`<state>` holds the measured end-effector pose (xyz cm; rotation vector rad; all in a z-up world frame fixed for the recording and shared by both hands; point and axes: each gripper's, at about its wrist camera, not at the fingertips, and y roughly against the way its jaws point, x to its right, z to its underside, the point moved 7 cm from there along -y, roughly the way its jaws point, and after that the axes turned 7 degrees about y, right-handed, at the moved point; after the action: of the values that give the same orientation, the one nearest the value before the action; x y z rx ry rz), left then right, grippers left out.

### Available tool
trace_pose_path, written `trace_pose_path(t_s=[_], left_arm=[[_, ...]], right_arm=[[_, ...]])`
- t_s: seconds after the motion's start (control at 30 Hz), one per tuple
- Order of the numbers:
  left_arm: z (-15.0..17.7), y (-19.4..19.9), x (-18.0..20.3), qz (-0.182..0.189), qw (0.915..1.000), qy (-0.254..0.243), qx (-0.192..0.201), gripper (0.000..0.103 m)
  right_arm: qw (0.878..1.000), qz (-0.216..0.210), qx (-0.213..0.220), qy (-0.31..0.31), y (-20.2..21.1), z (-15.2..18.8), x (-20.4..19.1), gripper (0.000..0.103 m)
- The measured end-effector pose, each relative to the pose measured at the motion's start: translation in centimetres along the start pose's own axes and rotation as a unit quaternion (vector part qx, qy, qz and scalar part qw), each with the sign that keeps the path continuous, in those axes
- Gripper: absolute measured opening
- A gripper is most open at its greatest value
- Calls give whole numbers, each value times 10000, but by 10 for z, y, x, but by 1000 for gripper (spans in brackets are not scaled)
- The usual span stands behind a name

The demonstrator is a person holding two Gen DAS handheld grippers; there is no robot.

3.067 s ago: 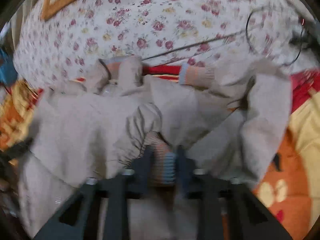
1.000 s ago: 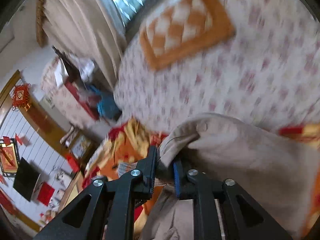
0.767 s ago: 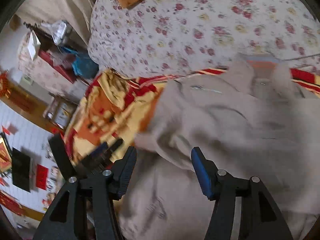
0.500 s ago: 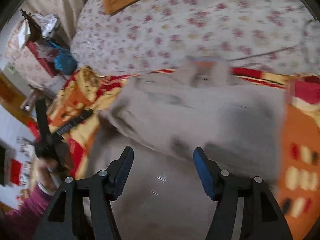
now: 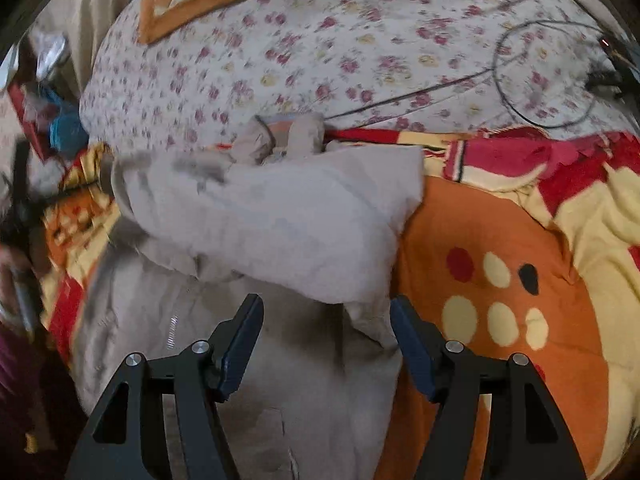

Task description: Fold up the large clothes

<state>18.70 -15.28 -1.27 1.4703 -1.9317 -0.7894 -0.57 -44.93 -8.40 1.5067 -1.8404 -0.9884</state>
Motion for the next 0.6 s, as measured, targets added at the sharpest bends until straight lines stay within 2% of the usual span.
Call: trace_pose_path(t_s=[0.03, 0.07, 0.1, 0.13, 0.2, 0.27, 0.33, 0.37, 0.43, 0.47, 0.53, 0.57, 0.6], left_arm=[[5, -9, -5, -69, 9999, 53, -149, 2], [11, -15, -7, -110, 9995, 107, -273, 2], [16, -19, -5, -103, 9992, 119, -368, 2], [22, -22, -5, -38, 9989, 119, -460, 2], [26, -27, -4, -1, 9986, 152, -505, 5], [29, -26, 1, 24, 9985, 146, -525, 15], [27, -20, 5, 95, 9988, 235, -425, 37], [24, -16, 9, 163, 9988, 306, -338, 41], [25, -6, 11, 354, 9984, 377, -217, 63], [24, -2, 16, 432, 9982, 391, -140, 65], [26, 2, 23, 448, 9985, 300, 10, 67], [27, 0, 29, 407, 9989, 224, 47, 68], [30, -3, 34, 368, 9992, 165, 26, 68]], right_arm=[[9996, 244, -45, 119, -9, 0, 0, 64], [9986, 447, -107, 257, -18, 0, -1, 54], [9960, 755, -224, 433, -27, 1, 2, 15], [9943, 919, -271, 464, -30, 2, 5, 4], [9960, 819, -178, 295, -24, 5, 12, 5], [9923, 1090, -416, 405, -26, 16, 20, 4], [9904, 1104, -663, 503, -31, 28, 24, 4], [9922, 984, -631, 438, -26, 30, 25, 5], [9960, 704, -519, 157, -8, 27, 26, 12], [9974, 573, -430, 14, 3, 24, 27, 14], [9991, 324, -29, -276, 26, 12, 28, 28], [9986, 258, 197, -417, 35, 4, 27, 45], [9974, 178, 432, -555, 41, -7, 25, 54]])
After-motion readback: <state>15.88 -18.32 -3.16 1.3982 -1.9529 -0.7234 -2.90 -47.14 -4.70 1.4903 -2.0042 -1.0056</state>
